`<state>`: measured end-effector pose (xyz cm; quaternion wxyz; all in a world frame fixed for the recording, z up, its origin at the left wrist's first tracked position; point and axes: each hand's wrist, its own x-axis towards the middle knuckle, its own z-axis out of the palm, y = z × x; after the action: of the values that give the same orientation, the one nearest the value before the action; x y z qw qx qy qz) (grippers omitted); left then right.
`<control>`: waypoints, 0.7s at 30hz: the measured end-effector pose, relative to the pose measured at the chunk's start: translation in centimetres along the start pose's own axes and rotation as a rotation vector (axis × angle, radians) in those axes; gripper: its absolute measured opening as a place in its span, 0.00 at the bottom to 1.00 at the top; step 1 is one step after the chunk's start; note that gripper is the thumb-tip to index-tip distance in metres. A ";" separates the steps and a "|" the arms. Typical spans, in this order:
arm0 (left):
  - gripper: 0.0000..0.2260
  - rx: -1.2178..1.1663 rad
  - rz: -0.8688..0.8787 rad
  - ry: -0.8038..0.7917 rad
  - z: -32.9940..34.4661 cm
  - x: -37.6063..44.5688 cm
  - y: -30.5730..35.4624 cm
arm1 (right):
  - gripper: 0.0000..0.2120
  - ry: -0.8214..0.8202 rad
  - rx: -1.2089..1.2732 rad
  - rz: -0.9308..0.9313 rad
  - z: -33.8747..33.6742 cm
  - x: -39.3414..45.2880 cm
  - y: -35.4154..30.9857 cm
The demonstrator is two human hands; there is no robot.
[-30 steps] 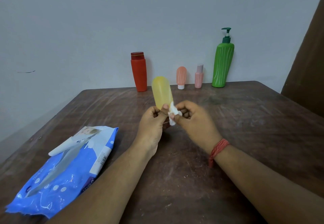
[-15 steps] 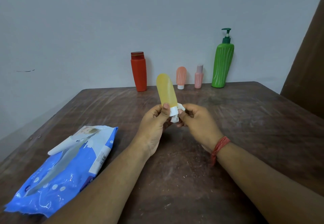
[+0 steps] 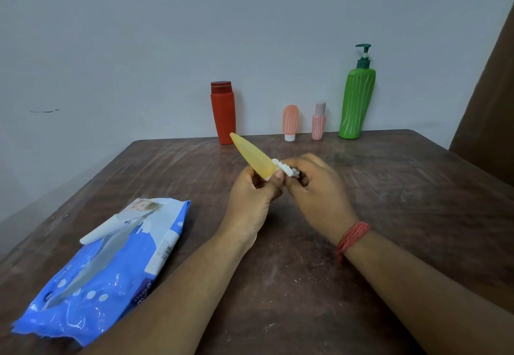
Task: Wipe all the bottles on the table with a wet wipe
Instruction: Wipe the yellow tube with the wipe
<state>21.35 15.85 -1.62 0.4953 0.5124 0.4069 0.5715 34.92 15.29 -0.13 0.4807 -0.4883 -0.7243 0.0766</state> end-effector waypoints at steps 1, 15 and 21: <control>0.17 -0.020 -0.015 -0.007 -0.1 0.0 0.0 | 0.12 -0.010 0.009 -0.013 -0.2 -0.1 -0.1; 0.28 -0.147 -0.049 -0.078 -1.1 0.5 0.2 | 0.07 0.007 0.038 -0.094 -1.1 0.3 0.4; 0.22 -0.184 -0.030 -0.094 -0.8 0.3 0.2 | 0.06 0.005 -0.006 -0.094 -1.2 0.4 1.0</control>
<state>20.56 16.10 -1.45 0.5672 0.4848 0.3366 0.5744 36.45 15.66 0.21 0.4840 -0.4554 -0.7455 0.0504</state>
